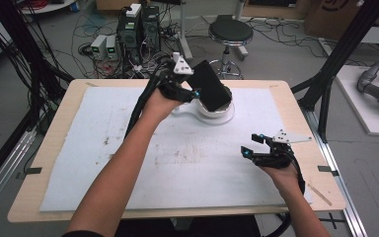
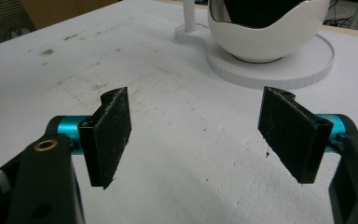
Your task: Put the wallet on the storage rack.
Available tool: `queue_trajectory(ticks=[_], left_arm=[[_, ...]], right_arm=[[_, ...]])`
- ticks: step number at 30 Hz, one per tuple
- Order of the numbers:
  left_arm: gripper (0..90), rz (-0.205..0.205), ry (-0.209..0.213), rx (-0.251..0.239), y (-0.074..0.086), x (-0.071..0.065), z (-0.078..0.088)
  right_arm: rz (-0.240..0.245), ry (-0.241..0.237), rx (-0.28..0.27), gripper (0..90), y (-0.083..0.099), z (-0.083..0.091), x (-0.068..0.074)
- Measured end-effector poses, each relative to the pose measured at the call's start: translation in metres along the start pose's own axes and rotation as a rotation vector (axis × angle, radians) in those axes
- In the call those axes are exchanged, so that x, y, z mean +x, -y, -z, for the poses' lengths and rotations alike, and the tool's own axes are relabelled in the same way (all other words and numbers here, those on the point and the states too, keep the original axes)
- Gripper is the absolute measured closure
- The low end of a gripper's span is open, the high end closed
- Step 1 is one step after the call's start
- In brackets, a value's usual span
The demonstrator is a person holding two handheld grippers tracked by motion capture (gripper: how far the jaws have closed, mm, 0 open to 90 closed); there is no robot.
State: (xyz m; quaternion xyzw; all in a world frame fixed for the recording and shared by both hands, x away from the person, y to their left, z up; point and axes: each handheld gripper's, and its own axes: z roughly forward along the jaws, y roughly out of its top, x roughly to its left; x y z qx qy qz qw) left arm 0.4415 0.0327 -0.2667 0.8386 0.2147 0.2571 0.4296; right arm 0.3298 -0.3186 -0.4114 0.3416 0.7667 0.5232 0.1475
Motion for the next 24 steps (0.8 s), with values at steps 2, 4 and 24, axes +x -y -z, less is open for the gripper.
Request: queue_trajectory(ticks=[2,4,24], left_arm=[[37.9,0.017,0.03,-0.002,0.014,-0.004,0.004],[35.9,0.044,0.058,-0.02,0.028,-0.006,0.008],[27.3,0.275,0.165,-0.165,0.147,-0.026,0.081]], right_arm=[[0.005,0.0,0.001,26.0,0.0,0.0,0.0],[0.005,0.007,-0.003,25.8,0.0,0.0,-0.001],[-0.028,0.037,-0.008,20.9,-0.002,-0.003,-0.008]])
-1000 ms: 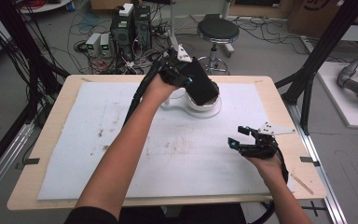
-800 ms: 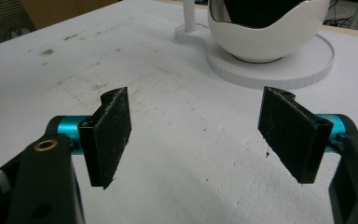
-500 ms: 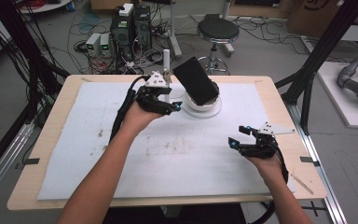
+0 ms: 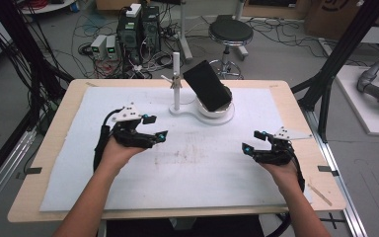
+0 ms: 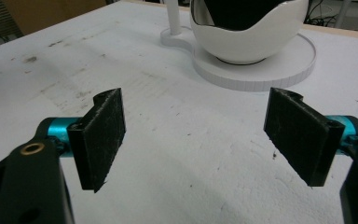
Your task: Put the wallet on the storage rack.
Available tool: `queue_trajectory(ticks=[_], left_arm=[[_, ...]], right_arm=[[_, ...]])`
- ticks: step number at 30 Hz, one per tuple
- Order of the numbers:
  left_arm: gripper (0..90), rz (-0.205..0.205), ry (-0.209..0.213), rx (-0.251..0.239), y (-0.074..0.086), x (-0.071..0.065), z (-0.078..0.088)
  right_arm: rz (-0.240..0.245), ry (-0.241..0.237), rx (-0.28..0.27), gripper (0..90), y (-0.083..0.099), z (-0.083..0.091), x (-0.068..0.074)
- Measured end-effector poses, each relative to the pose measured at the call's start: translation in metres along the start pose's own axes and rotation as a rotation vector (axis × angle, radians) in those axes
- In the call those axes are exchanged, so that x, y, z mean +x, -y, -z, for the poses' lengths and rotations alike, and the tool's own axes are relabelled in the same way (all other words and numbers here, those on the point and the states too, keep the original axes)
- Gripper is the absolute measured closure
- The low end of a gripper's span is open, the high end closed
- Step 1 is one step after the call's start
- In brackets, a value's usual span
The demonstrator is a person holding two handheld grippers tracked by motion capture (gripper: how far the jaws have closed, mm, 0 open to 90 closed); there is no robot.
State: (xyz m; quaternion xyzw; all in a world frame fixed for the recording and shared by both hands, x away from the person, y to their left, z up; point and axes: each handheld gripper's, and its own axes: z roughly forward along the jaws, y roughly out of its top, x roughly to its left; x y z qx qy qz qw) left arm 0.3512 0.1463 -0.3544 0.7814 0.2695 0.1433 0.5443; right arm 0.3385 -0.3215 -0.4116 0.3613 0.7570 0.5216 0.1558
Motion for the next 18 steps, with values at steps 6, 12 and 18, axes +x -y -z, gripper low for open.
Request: queue_trajectory(ticks=[6,12,18], left_arm=[[24.5,0.009,-0.014,-0.038,0.021,-0.003,0.028],[21.6,0.01,-0.014,-0.032,0.041,-0.001,0.038],[19.9,0.022,-0.005,-0.065,0.059,0.001,0.044]], right_arm=[[0.0,0.014,-0.011,19.8,0.0,0.001,-0.004],[-0.013,0.02,-0.026,19.7,-0.001,0.005,-0.006],[-0.023,0.022,-0.028,19.1,-0.001,0.005,-0.009]])
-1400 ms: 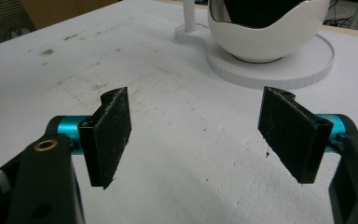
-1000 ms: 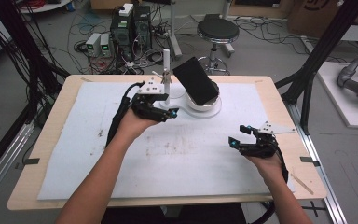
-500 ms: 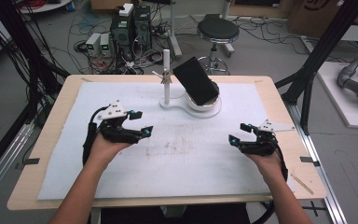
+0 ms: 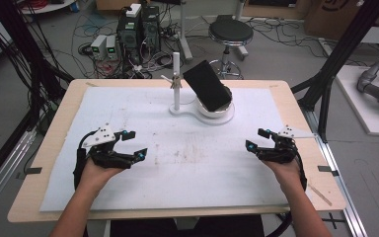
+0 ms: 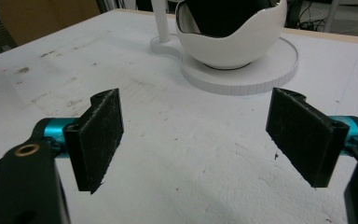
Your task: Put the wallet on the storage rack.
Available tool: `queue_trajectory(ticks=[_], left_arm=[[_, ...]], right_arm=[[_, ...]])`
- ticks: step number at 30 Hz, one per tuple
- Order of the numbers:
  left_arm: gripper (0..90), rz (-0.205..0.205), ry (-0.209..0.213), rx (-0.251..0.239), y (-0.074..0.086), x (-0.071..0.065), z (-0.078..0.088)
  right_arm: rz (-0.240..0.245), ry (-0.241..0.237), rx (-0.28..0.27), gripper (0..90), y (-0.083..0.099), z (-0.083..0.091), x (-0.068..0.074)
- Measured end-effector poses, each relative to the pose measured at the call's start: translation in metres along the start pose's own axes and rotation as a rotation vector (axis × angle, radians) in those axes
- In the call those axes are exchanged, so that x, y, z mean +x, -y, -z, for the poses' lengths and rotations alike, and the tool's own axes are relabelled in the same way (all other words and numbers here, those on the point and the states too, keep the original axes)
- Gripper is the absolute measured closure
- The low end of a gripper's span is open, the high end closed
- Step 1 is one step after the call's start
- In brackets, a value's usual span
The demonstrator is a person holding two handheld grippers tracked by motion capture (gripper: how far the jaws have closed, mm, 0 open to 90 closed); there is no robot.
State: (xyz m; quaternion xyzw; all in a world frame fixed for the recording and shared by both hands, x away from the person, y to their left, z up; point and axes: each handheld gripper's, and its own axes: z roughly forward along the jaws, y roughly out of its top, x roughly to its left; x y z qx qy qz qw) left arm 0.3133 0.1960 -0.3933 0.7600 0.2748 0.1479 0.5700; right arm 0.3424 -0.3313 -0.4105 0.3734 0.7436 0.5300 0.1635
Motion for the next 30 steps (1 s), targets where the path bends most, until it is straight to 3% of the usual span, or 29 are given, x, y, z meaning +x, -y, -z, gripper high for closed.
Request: queue_trajectory(ticks=[9,18,30], left_arm=[[19.9,-0.027,-0.017,0.014,0.015,0.005,-0.007],[19.9,-0.022,-0.026,0.036,0.021,0.012,-0.006],[19.9,0.001,-0.064,0.016,0.023,0.018,0.001]], right_arm=[[0.013,0.015,0.018,18.5,0.002,-0.001,-0.001],[0.051,0.004,0.049,18.5,0.002,-0.007,0.003],[0.03,0.01,0.046,18.5,0.003,-0.006,0.001]])
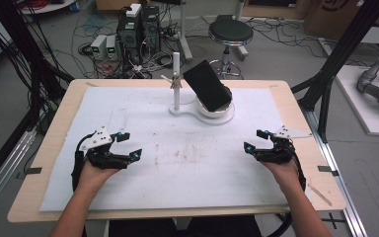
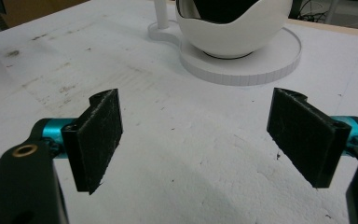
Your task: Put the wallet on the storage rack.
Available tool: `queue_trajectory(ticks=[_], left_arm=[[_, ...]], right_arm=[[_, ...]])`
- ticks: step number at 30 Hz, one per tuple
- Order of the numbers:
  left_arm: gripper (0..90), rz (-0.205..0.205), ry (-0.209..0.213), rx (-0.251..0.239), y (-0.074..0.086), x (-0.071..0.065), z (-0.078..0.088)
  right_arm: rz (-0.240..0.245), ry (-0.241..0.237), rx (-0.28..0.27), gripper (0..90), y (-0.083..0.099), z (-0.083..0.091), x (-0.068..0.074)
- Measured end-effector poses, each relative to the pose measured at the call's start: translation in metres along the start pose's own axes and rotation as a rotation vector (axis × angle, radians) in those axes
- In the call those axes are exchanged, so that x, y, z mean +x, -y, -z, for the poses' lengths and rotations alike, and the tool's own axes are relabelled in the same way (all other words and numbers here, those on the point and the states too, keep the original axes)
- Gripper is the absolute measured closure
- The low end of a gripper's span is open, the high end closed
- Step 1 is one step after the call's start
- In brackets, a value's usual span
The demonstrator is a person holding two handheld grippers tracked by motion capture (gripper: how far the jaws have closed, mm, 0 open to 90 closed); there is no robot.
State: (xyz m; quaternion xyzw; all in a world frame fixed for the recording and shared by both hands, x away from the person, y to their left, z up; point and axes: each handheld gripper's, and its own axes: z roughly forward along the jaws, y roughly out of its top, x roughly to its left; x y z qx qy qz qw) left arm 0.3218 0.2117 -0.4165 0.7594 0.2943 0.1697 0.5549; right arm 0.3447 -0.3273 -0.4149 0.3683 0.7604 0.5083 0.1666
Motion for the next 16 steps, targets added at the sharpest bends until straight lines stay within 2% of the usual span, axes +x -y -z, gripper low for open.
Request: queue_trajectory(ticks=[7,16], left_arm=[[19.9,0.014,0.008,0.007,0.0026,-0.0015,-0.0071],[19.9,0.004,-0.021,-0.005,-0.0028,-0.0002,-0.0078]], right_arm=[[0.0,-0.002,-0.004,18.5,0.0008,0.0024,0.0007],[0.0,-0.002,-0.013,18.4,0.0035,0.0099,0.0008]])
